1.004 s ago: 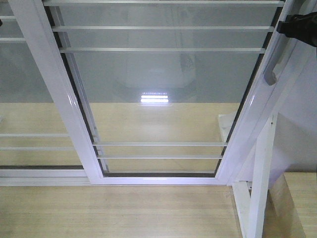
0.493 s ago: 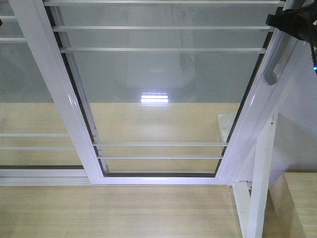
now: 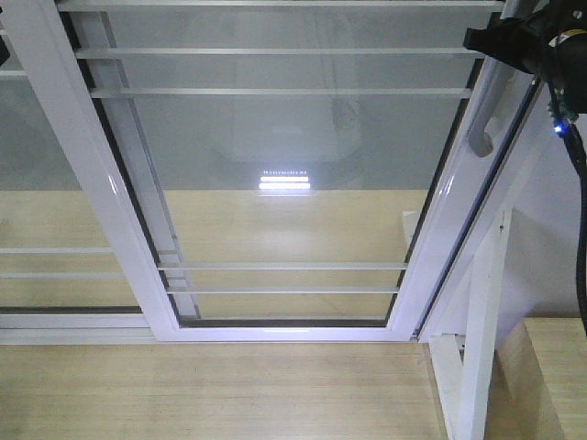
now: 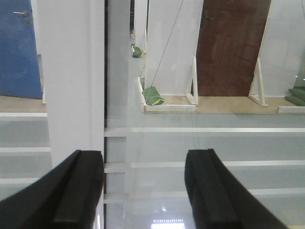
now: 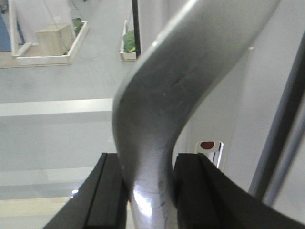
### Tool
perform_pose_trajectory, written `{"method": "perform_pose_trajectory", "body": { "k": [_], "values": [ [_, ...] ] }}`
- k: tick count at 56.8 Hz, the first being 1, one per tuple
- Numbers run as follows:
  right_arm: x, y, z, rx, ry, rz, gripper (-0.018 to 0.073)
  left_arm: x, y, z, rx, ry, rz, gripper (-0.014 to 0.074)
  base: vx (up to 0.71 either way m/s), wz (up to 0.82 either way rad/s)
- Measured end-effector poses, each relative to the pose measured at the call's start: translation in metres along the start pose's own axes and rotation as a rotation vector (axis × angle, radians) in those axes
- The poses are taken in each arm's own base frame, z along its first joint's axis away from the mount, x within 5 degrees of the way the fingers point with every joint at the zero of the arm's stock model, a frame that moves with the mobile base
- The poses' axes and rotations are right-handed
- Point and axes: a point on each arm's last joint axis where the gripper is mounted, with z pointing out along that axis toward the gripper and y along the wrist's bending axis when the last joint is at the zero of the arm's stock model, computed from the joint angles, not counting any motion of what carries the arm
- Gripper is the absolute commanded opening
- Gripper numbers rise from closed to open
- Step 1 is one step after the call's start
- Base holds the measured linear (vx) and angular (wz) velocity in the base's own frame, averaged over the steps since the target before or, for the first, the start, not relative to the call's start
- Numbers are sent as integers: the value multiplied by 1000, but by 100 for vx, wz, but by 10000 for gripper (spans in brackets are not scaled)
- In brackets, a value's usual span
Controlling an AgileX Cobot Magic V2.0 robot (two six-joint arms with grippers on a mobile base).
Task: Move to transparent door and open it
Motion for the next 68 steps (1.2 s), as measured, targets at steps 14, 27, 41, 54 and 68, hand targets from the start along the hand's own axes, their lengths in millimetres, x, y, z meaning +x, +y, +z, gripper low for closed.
{"method": "perform_pose_trajectory", "body": {
  "k": [14,27,41,54,68],
  "values": [
    [2,35,-3,-81,0,-25,-8,0,0,0,0,0,0,503,0,0],
    [2,70,-7,-162,-8,-66,-8,0,0,0,0,1,0,503,0,0],
    [1,100,-19,-240,-1,-97,-8,0,0,0,0,3,0,503,0,0],
    [0,135,-34,-327,-18,-117,-8,0,0,0,0,3,0,503,0,0],
    [-12,148,-52,-380,-52,-183,-8,0,0,0,0,3,0,503,0,0]
  ]
}}
